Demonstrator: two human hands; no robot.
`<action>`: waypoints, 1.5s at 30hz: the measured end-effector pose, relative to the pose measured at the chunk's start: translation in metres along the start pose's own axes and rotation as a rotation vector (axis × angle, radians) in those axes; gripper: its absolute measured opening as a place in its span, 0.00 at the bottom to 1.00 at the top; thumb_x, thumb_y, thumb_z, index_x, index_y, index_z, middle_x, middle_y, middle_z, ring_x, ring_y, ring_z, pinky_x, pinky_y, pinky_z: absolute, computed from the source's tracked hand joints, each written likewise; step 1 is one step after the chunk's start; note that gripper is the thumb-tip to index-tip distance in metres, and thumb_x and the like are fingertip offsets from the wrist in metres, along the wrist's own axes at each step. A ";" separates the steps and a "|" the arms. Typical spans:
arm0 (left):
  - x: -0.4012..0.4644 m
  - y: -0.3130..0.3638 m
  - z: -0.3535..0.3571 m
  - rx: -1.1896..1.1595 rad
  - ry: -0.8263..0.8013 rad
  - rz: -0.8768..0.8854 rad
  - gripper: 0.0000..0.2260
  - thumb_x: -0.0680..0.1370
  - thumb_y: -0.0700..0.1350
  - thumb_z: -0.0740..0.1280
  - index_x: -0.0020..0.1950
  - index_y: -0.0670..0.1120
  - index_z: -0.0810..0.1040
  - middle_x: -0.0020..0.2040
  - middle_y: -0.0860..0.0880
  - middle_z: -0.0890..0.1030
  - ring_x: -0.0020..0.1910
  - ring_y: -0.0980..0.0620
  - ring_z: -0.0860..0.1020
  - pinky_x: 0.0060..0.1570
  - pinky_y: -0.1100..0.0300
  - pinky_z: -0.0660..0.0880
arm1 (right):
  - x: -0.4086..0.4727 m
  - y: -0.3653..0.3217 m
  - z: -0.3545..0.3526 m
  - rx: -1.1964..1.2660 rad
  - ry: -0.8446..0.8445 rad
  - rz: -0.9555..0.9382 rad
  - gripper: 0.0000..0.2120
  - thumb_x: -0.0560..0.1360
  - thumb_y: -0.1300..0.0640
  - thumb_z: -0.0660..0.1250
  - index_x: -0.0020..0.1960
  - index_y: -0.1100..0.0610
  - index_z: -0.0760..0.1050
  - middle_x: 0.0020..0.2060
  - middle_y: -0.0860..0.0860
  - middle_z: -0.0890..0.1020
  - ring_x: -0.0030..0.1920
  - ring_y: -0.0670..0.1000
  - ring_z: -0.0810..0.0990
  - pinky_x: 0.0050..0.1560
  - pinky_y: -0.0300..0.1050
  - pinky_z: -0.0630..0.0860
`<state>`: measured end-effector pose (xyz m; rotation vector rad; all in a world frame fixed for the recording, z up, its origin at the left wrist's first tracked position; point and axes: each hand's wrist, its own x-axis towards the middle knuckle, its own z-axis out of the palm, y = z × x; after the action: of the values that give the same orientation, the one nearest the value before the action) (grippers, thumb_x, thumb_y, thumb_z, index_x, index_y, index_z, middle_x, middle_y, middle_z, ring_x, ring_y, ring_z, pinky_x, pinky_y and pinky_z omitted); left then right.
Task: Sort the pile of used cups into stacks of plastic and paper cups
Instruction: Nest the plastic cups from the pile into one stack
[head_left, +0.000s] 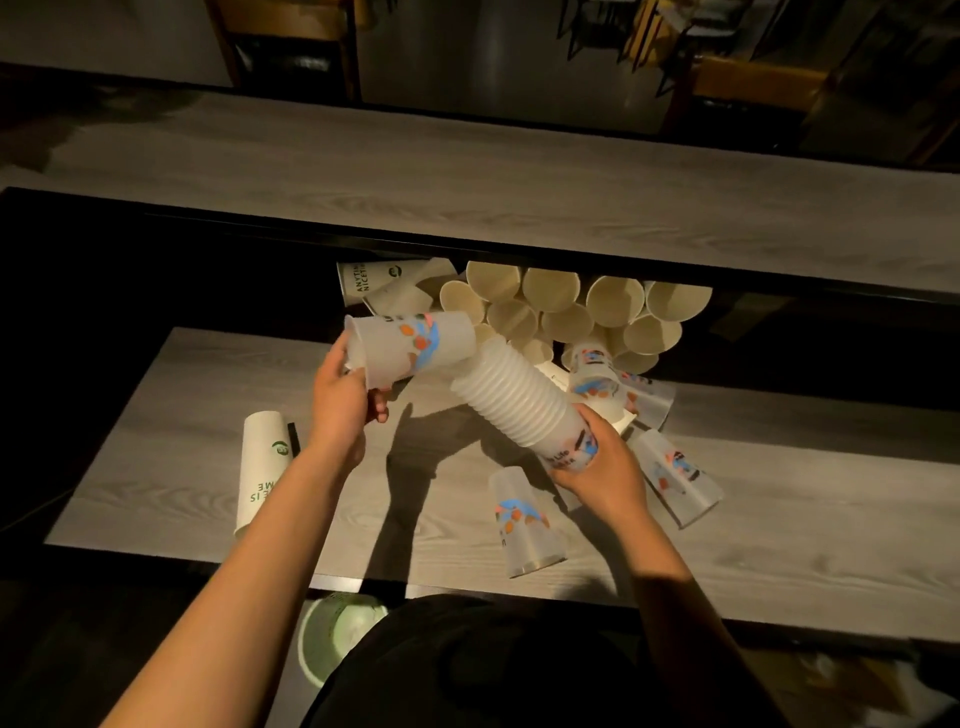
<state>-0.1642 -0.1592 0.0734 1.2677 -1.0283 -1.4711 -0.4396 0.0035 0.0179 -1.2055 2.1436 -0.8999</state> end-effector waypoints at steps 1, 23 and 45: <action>0.001 -0.004 0.001 0.001 -0.031 -0.034 0.23 0.80 0.39 0.57 0.73 0.57 0.73 0.29 0.47 0.75 0.23 0.53 0.67 0.21 0.62 0.65 | -0.005 0.001 -0.001 -0.015 0.015 -0.005 0.45 0.60 0.55 0.83 0.72 0.39 0.67 0.61 0.38 0.75 0.61 0.44 0.74 0.60 0.45 0.73; -0.089 -0.056 0.102 0.356 -0.147 -0.134 0.22 0.85 0.60 0.46 0.69 0.53 0.72 0.43 0.44 0.79 0.42 0.47 0.79 0.45 0.52 0.78 | -0.050 0.051 -0.054 -0.008 0.008 0.009 0.42 0.61 0.54 0.82 0.69 0.36 0.68 0.57 0.39 0.77 0.60 0.46 0.75 0.63 0.53 0.75; -0.151 -0.142 0.087 1.006 -0.209 0.098 0.32 0.72 0.28 0.59 0.75 0.46 0.72 0.74 0.43 0.73 0.70 0.42 0.73 0.67 0.51 0.71 | -0.077 0.123 -0.099 0.062 -0.064 0.113 0.45 0.62 0.56 0.81 0.75 0.45 0.67 0.60 0.46 0.79 0.58 0.52 0.78 0.55 0.47 0.76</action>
<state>-0.2582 0.0237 -0.0170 1.6994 -2.0833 -1.0085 -0.5389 0.1473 -0.0021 -1.0571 2.0947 -0.8607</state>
